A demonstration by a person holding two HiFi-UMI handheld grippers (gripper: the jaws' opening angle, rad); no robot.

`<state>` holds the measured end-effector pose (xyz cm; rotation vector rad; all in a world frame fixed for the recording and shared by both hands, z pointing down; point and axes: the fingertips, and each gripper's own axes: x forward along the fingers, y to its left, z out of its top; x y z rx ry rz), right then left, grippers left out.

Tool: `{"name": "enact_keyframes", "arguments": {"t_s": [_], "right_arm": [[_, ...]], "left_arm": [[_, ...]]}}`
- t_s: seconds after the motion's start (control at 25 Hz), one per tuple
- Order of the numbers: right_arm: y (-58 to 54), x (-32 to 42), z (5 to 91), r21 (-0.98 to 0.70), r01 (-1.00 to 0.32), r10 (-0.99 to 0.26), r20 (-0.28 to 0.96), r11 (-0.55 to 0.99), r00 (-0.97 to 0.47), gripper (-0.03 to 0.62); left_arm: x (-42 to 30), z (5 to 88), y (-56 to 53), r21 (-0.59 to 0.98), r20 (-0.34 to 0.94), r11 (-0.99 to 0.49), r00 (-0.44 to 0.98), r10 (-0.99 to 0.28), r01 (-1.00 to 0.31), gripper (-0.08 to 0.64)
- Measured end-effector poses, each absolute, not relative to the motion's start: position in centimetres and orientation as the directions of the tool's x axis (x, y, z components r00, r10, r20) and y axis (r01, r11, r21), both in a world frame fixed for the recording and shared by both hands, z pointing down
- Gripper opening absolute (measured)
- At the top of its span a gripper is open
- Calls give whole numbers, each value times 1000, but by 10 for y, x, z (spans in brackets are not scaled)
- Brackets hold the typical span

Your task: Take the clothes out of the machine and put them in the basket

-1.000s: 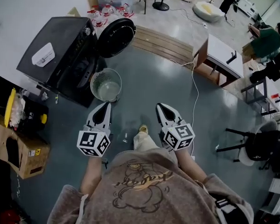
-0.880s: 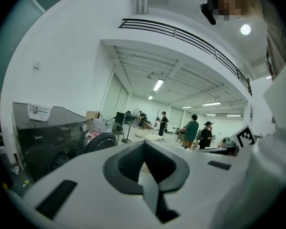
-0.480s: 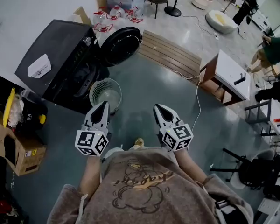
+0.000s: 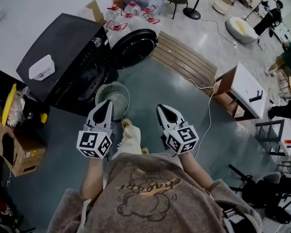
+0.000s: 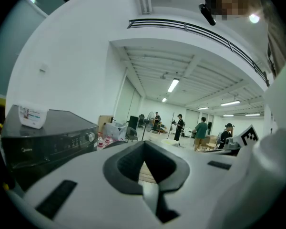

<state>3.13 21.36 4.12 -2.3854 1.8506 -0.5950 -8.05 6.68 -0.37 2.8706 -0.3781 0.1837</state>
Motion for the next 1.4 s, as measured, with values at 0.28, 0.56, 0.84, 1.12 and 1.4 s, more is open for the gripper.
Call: {"name": "enact_keyframes", "arguments": {"t_s": [0.28, 0.56, 0.84, 1.12, 1.4], "right_arm": [[151, 75, 43, -274, -928, -948, 266, -251, 177, -5], [67, 103, 46, -279, -944, -955, 280, -179, 99, -5], [-5, 105, 52, -277, -959, -956, 291, -56, -28, -5], [-51, 94, 64, -273, -958, -936, 306, 88, -174, -5], [-76, 90, 104, -278, -927, -880, 333, 250, -338, -5]], "left_arm": [[-36, 4, 14, 226, 158, -939, 961, -228, -260, 5], [-15, 18, -53, 237, 183, -918, 942, -280, -318, 5], [-24, 22, -108, 242, 191, -872, 902, -387, -425, 5], [-38, 37, -130, 243, 206, -804, 839, -505, -543, 5], [-42, 68, -138, 262, 203, -712, 758, -620, -652, 5]]}}
